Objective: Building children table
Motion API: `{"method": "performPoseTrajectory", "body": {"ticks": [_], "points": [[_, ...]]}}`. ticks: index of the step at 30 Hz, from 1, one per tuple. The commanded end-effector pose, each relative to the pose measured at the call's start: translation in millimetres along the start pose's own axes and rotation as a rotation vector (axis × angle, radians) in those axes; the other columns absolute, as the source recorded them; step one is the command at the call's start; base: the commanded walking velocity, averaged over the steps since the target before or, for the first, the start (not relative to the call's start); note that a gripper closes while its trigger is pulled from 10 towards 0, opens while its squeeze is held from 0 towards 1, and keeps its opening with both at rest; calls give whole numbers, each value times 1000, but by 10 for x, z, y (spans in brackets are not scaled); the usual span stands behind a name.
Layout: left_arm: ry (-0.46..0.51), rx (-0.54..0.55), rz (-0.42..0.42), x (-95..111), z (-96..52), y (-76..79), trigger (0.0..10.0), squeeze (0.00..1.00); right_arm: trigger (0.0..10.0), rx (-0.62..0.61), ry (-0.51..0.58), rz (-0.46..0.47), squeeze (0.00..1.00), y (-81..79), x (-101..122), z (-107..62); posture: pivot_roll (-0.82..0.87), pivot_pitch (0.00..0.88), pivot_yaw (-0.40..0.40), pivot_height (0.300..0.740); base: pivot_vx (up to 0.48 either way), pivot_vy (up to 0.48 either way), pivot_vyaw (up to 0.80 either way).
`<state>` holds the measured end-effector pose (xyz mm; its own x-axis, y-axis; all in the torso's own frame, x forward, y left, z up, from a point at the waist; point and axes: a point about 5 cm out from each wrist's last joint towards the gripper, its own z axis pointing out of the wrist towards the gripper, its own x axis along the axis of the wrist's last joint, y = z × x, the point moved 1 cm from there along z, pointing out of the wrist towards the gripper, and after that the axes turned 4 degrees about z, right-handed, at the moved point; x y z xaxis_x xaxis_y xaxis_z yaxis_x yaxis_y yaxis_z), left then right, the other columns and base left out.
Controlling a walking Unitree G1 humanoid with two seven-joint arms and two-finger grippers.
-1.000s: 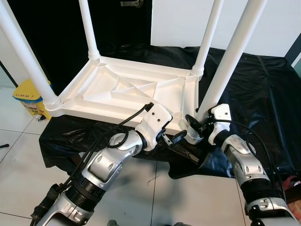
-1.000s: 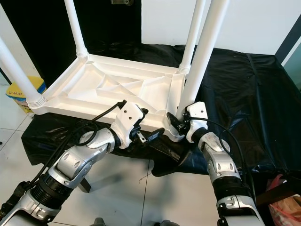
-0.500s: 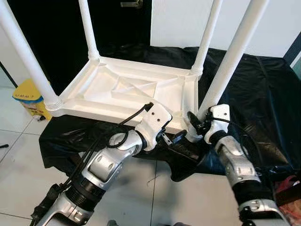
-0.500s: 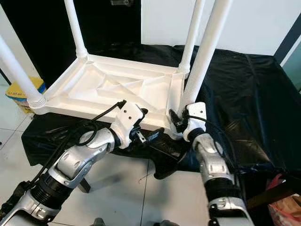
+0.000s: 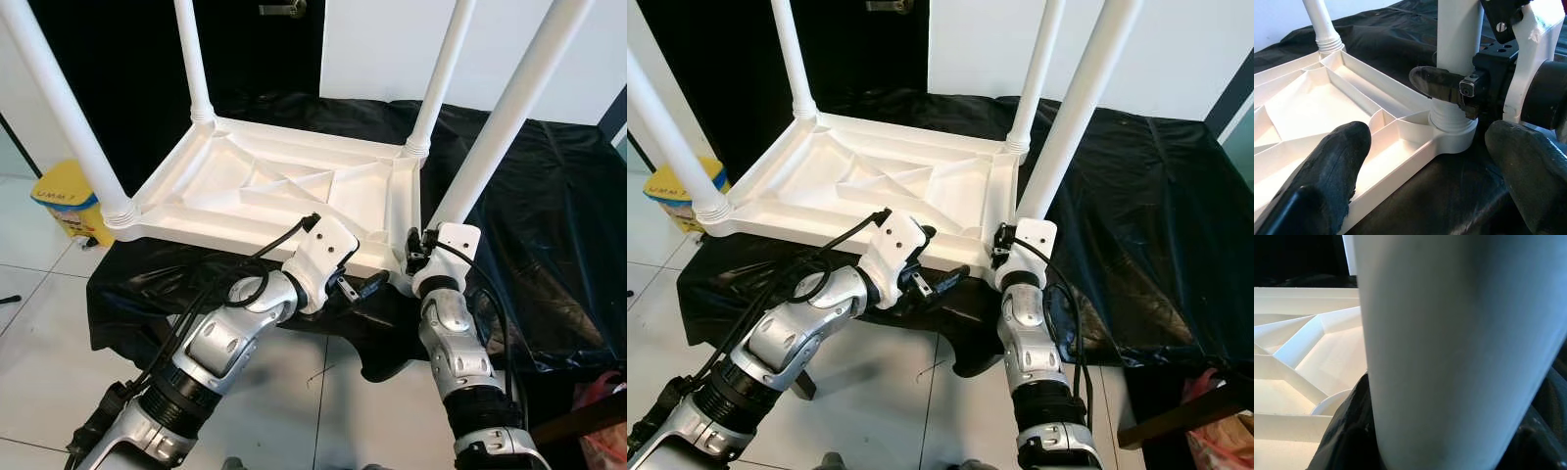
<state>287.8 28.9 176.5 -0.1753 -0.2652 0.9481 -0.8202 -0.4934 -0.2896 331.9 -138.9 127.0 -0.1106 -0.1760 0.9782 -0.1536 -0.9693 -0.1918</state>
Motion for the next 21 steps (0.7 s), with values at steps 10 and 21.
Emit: {"method": "performPoseTrajectory", "body": {"ticks": [10, 21], "points": [[21, -125, 22, 31, 16, 57, 10000, 0, 10000, -52, 29, -18, 1000, 157, -8, -86, -30, 52, -61, 740, 0, 0, 0], [16, -118, 25, 17, -7, 52, 10000, 0, 10000, 214, 84, -6, 1000, 264, 154, -154, -20, 55, -69, 740, 0, 0, 0]]}}
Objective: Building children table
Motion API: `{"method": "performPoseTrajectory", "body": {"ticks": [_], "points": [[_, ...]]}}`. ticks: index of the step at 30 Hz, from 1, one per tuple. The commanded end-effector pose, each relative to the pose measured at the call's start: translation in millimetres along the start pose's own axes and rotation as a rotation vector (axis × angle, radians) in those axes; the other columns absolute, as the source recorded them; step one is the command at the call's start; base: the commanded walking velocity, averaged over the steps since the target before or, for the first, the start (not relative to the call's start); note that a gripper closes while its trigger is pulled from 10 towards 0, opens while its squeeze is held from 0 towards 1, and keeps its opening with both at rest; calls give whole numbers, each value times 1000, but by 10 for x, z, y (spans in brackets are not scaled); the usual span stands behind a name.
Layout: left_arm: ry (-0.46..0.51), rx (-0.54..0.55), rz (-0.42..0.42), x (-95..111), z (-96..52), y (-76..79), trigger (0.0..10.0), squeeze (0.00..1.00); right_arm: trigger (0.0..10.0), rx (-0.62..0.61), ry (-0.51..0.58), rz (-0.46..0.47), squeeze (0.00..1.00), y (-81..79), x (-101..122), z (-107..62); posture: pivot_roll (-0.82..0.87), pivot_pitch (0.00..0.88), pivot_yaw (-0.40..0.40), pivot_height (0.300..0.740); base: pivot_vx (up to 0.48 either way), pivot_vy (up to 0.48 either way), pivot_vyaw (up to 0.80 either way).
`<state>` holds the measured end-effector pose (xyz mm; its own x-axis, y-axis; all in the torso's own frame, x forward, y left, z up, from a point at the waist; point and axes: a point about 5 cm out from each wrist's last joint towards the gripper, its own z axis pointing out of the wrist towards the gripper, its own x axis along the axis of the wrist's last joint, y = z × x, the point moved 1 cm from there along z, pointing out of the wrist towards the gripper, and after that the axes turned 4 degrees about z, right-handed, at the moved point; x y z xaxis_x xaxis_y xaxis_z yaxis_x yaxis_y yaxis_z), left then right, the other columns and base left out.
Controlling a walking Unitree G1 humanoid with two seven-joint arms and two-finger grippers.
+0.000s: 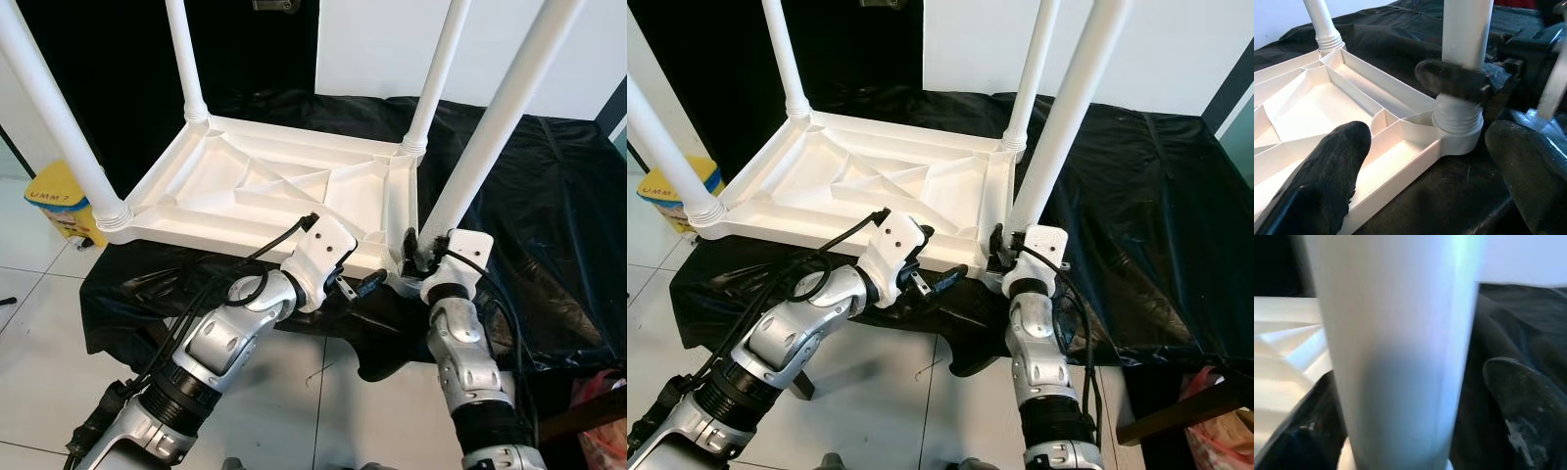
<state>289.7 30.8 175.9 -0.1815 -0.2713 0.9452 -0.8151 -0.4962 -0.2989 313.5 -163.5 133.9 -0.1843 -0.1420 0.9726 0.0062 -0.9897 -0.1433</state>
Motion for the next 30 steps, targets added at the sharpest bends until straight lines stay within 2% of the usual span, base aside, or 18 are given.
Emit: {"method": "performPoseTrajectory", "body": {"ticks": [1, 2, 3, 5, 6, 7, 10, 13, 15, 17, 21, 22, 24, 25, 30], "points": [[18, -124, 16, 28, -6, 79, 10000, 0, 10000, 113, 8, 21, 1000, 32, 43, -47, -19, 55, -70, 740, 0, 0, 0], [18, -124, 16, 28, -6, 79, 10000, 0, 10000, 113, 8, 21, 1000, 32, 43, -47, -19, 55, -70, 740, 0, 0, 0], [15, -121, 16, 22, -10, 73, 10000, 0, 10000, 211, -8, 19, 1000, 51, 51, -69, -19, 58, -69, 740, 0, 0, 0], [15, -121, 16, 22, -10, 73, 10000, 0, 10000, 211, -8, 19, 1000, 51, 51, -69, -19, 58, -69, 740, 0, 0, 0], [13, -119, 16, 17, -13, 66, 10000, 0, 10000, 277, -36, 27, 1000, 63, 38, -83, -20, 58, -69, 740, 0, 0, 0], [12, -117, 15, 16, -10, 63, 10000, 0, 10000, 346, -58, 20, 0, 81, 29, -84, -22, 56, -64, 740, 0, 0, 0], [14, -123, 16, 22, -7, 74, 10000, 0, 10000, 405, -88, -17, 0, 110, 8, -50, -27, 57, -59, 740, 0, 0, 0], [16, -132, 16, 29, 2, 86, 10000, 0, 10000, 473, -138, -105, 0, 141, -45, 58, -38, 59, -51, 740, 0, 0, 0], [16, -132, 16, 29, 2, 86, 10000, 0, 10000, 473, -138, -105, 0, 141, -45, 58, -38, 59, -51, 740, 0, 0, 0], [20, -137, 18, 41, 14, 79, 10000, 0, 10000, 516, -159, -163, 0, 94, -68, 173, -39, 62, -47, 740, 0, 0, 0], [21, -138, 21, 47, 17, 77, 10000, 0, 10000, 535, -162, -174, 0, 63, -65, 207, -35, 65, -46, 740, 0, 0, 0], [22, -139, 22, 51, 18, 76, 10000, 0, 3020, 547, -164, -177, 0, 39, -62, 223, -35, 65, -46, 740, 0, 0, 0], [22, -139, 22, 51, 18, 76, 10000, 0, 3020, 547, -164, -177, 0, 39, -62, 223, -35, 65, -46, 740, 0, 0, 0], [21, -131, 21, 51, 12, 68, 10000, 0, 0, 564, -173, -177, 0, 34, -74, 211, -28, 69, -52, 740, 0, 0, 0], [24, -100, 15, 60, -1, 32, 10000, 0, 0, 583, -202, -166, 0, 97, -124, 166, -17, 77, -69, 740, 0, 0, 0]]}}
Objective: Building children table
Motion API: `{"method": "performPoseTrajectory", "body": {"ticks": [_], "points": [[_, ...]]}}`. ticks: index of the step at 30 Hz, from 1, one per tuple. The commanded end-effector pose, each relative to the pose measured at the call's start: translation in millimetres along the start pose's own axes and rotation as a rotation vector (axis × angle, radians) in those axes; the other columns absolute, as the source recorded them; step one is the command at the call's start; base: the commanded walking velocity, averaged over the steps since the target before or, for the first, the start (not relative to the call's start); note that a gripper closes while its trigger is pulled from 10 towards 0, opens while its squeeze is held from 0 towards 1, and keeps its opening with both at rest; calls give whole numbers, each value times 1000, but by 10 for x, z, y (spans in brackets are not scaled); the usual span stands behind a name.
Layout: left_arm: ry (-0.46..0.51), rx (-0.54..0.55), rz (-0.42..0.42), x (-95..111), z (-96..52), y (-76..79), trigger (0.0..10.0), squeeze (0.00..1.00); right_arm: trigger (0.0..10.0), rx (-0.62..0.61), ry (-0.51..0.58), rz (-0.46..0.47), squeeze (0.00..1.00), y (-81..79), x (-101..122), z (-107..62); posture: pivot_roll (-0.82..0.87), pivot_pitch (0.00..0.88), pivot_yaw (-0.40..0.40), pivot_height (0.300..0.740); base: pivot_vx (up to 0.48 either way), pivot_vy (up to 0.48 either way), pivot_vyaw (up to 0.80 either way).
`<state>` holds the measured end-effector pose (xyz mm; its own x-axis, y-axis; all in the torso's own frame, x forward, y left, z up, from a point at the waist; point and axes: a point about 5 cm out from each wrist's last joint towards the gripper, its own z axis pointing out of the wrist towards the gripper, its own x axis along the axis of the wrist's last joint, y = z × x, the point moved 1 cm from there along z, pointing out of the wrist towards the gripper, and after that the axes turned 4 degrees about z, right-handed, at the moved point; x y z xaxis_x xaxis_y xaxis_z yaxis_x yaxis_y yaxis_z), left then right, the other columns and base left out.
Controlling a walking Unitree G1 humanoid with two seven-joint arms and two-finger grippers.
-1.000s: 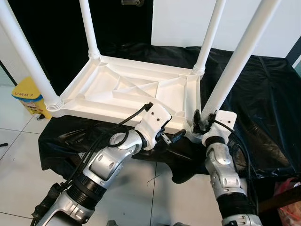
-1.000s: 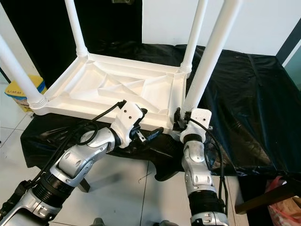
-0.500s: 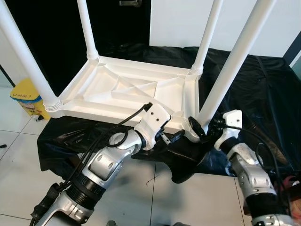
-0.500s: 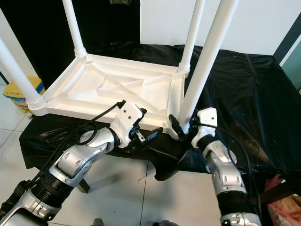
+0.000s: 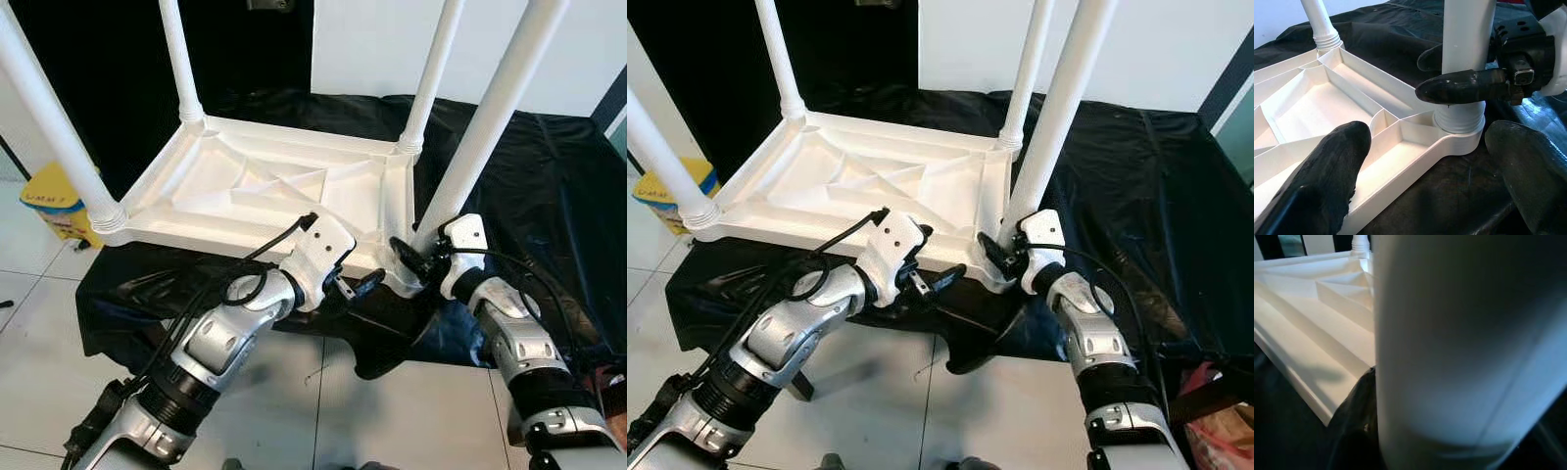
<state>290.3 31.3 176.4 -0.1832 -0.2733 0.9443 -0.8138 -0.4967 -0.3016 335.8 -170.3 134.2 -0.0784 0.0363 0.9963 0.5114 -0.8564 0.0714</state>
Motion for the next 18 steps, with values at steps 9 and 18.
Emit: {"method": "performPoseTrajectory", "body": {"ticks": [9, 18], "points": [[24, -80, 1, 45, -21, 45, 10000, 0, 10000, -53, -58, 36, 0, 57, -167, -133, -13, 91, -85, 740, 0, 0, 0], [20, -73, -10, 31, -35, 52, 10000, 0, 10000, -417, -177, 64, 0, 41, -437, -234, -17, 107, -85, 740, 0, 0, 0]]}}
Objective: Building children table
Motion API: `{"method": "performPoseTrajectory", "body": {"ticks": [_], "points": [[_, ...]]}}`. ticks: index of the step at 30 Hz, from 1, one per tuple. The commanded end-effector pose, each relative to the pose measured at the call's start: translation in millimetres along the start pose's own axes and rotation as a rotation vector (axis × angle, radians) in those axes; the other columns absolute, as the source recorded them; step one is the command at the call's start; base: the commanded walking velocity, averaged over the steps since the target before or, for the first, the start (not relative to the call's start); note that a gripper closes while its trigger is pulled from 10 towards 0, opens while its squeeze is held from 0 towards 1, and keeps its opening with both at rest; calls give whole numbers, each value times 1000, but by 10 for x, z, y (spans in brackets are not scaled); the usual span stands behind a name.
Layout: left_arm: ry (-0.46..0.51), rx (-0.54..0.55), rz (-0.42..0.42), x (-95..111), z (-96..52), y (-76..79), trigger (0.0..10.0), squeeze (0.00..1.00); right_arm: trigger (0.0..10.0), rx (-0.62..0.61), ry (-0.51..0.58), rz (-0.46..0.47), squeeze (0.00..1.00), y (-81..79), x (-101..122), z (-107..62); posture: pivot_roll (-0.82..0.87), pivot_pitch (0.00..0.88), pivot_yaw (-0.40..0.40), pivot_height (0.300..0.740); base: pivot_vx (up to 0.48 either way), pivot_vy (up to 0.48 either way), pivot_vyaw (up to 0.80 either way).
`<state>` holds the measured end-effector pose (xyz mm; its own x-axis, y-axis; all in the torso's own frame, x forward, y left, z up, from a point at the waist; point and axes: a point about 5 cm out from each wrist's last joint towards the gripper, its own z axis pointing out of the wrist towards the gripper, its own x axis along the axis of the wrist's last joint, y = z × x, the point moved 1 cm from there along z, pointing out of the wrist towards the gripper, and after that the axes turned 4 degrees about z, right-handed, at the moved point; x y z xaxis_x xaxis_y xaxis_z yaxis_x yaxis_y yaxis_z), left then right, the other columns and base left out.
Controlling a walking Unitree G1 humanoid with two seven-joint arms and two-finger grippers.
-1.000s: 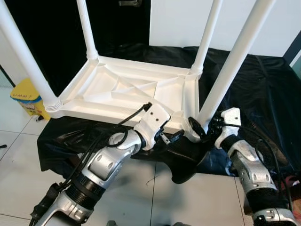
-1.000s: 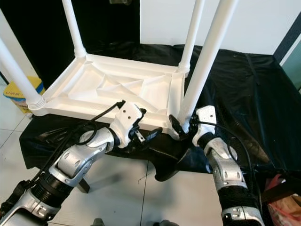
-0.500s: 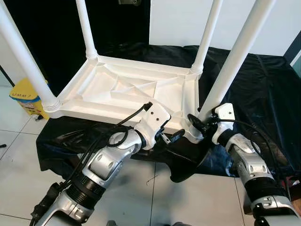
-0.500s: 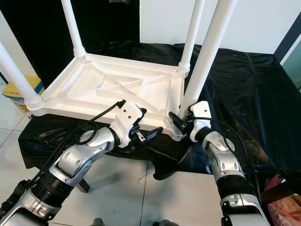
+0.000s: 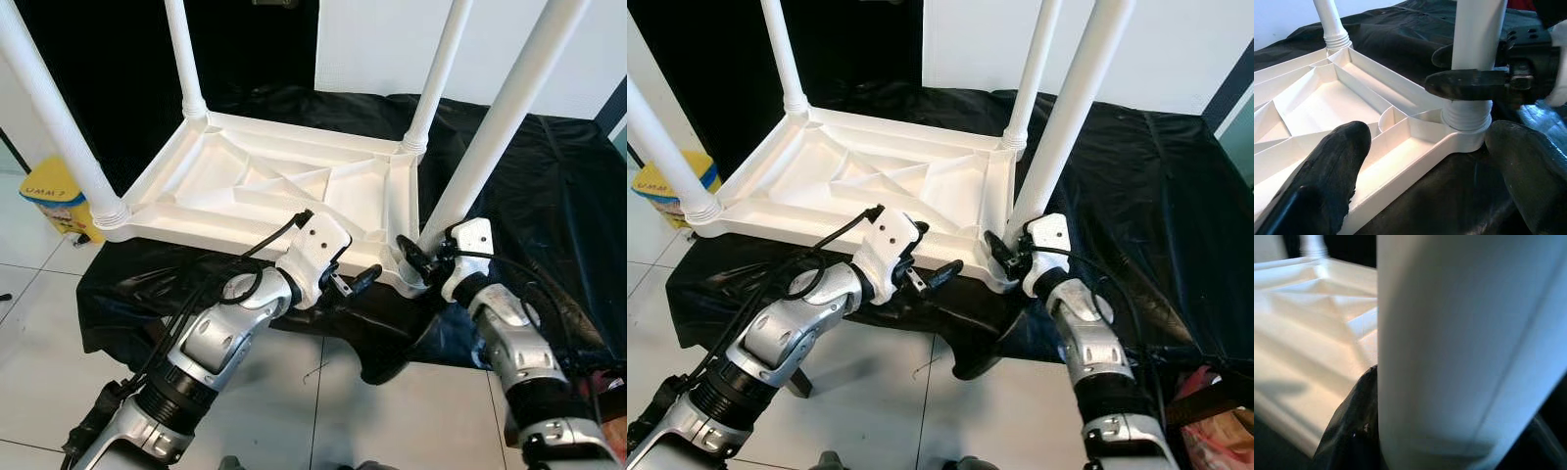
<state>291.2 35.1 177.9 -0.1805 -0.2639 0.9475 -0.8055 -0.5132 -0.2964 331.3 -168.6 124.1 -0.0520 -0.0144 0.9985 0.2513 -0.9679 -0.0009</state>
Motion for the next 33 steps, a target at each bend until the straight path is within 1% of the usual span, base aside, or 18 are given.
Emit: {"method": "performPoseTrajectory", "body": {"ticks": [1, 2, 3, 4, 5, 6, 7, 9, 10, 11, 12, 14, 15, 20, 23, 28, 33], "points": [[13, -90, -2, 28, -8, 82, 10000, 0, 10000, -135, -167, -17, 0, 156, -335, -162, -17, 107, -85, 740, 0, 0, 0], [13, -90, -2, 28, -8, 82, 10000, 0, 10000, -135, -167, -17, 0, 156, -335, -162, -17, 107, -85, 740, 0, 0, 0], [12, -91, -3, 28, -9, 85, 10000, 0, 10000, -195, -173, -4, 0, 149, -359, -177, -18, 108, -84, 740, 0, 0, 0], [11, -93, -5, 26, -11, 86, 10000, 0, 10000, -260, -173, 23, 0, 102, -375, -174, -24, 112, -81, 740, 0, 0, 0], [11, -93, -5, 26, -11, 86, 10000, 0, 10000, -260, -173, 23, 0, 102, -375, -174, -24, 112, -81, 740, 0, 0, 0], [10, -95, -5, 22, -11, 88, 10000, 0, 10000, -311, -167, 44, 0, 50, -375, -160, -26, 114, -79, 740, 0, 0, 0], [9, -97, -6, 21, -9, 94, 10000, 0, 10000, -389, -150, 65, 0, 12, -357, -138, -25, 115, -81, 740, 0, 0, 0], [9, -97, -6, 21, -9, 94, 10000, 0, 10000, -389, -150, 65, 0, 12, -357, -138, -25, 115, -81, 740, 0, 0, 0], [11, -99, -8, 24, -6, 99, 10000, 0, 10000, -492, -133, 98, 0, -15, -336, -128, -24, 115, -81, 740, 0, 0, 0], [12, -100, -9, 27, -4, 104, 10000, 0, 10000, -545, -123, 116, 0, -46, -318, -117, -23, 115, -82, 740, 0, 0, 0], [13, -99, -12, 29, -3, 108, 10000, 0, 10000, -553, -108, 131, 0, -85, -286, -99, -23, 116, -82, 740, 0, 0, 0], [13, -99, -12, 29, -3, 108, 10000, 0, 10000, -553, -108, 131, 0, -85, -286, -99, -23, 116, -82, 740, 0, 0, 0], [13, -99, -13, 29, -5, 112, 10000, 0, 10000, -533, -96, 147, 0, -115, -262, -87, -20, 117, -84, 740, 0, 0, 0], [9, -94, -13, 22, -17, 108, 10000, 0, 10000, -504, -88, 163, 0, -170, -247, -90, -9, 119, -88, 740, 0, 0, 0], [4, -86, -15, 13, -34, 96, 10000, 0, 10000, -472, -77, 184, 0, -258, -221, -74, -6, 121, -89, 740, 0, 0, 0], [2, -84, -15, 8, -43, 102, 10000, 0, 10000, -454, -61, 185, 0, -296, -183, -56, -2, 121, -91, 740, 0, 0, 0], [1, -81, -15, 8, -44, 101, 10000, 0, 10000, -443, -44, 178, 0, -288, -149, -48, 1, 119, -94, 740, 0, 0, 0]]}}
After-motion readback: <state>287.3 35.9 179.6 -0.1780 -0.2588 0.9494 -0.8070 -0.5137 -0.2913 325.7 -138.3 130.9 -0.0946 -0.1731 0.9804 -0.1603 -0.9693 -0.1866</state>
